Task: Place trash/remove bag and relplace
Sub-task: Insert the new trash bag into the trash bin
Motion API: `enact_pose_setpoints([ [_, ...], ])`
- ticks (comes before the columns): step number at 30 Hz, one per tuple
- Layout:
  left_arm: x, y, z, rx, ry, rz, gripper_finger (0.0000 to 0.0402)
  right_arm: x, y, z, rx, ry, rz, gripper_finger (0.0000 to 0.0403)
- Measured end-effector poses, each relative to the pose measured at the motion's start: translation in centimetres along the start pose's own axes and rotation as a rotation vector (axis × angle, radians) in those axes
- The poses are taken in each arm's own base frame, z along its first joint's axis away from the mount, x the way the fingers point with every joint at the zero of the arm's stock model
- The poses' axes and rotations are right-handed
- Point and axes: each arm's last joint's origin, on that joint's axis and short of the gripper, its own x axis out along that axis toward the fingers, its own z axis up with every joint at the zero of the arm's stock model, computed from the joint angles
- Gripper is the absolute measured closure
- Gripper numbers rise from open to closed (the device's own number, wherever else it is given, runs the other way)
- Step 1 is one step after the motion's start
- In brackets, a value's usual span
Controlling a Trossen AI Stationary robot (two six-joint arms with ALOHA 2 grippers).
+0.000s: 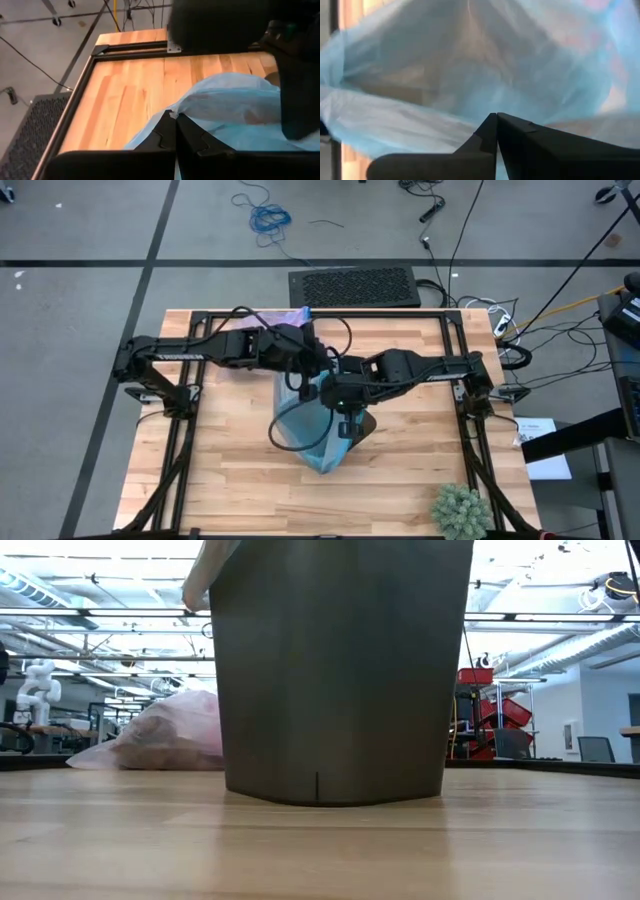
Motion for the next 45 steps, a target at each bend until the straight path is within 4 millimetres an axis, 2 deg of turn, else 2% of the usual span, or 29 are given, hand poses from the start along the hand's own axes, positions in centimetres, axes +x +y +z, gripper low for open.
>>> enact_pose_setpoints([
  [3,0.0,0.4,0.0,-0.031,-0.002,-0.011,0.0401,-0.2,0.8,-0.8,0.041,0.053,-0.006,0.0402],
  [12,0.7,1.1,-0.4,-0.134,0.009,-0.093,0.0402,-0.8,4.3,-1.8,0.136,0.063,0.059,0.0403],
  [14,1.2,1.0,-0.5,-0.140,0.017,-0.124,0.0401,-0.9,4.9,-2.0,0.118,0.054,0.059,0.0403],
  [17,2.2,0.8,-0.7,-0.164,0.024,-0.169,0.0401,-1.1,5.8,-1.6,0.002,-0.045,0.030,0.0403],
  [20,3.0,0.7,-1.1,-0.168,0.047,-0.189,0.0402,-1.1,5.4,-1.0,-0.090,-0.094,-0.009,0.0403],
  [25,3.1,0.7,-1.1,-0.169,0.044,-0.198,0.0402,-0.5,2.5,-0.1,-0.118,-0.081,-0.062,0.0403],
  [30,3.0,0.7,-1.1,-0.172,0.044,-0.207,0.0402,0.8,0.7,-0.5,-0.104,0.046,0.041,0.0403],
  [35,3.4,0.9,-1.3,-0.175,0.051,-0.209,0.0402,1.4,1.9,-1.5,-0.131,0.150,0.108,0.0403],
  [45,4.6,1.1,-1.2,-0.202,0.013,-0.257,0.0402,0.2,4.6,-2.6,0.071,0.164,0.158,0.0403],
])
